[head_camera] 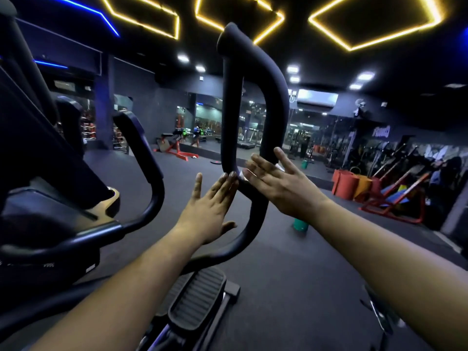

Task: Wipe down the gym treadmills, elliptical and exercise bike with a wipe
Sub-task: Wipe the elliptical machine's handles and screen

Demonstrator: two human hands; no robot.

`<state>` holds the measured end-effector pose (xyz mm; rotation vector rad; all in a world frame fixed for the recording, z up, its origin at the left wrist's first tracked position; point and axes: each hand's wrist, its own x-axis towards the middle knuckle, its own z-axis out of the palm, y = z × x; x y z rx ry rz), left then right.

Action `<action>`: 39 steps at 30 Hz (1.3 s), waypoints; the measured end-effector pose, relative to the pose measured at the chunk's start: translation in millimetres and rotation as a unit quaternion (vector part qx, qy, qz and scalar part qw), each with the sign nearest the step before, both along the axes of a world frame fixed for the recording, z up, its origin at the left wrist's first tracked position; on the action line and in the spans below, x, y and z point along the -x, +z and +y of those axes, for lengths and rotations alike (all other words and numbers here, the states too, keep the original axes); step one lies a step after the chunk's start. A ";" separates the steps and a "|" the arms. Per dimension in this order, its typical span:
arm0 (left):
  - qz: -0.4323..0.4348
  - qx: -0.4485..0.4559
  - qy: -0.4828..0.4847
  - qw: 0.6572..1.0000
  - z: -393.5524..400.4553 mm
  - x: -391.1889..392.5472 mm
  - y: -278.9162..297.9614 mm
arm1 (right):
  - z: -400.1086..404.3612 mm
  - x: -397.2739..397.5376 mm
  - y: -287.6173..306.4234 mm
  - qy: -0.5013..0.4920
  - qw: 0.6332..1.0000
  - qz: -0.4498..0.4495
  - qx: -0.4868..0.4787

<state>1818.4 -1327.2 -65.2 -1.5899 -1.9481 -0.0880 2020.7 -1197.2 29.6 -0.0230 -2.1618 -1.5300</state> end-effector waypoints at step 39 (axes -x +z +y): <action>-0.030 0.159 0.061 0.985 -67.9 -9.1 -114.3 | -73.4 47.9 -260.6 -0.007 0.821 0.082 0.565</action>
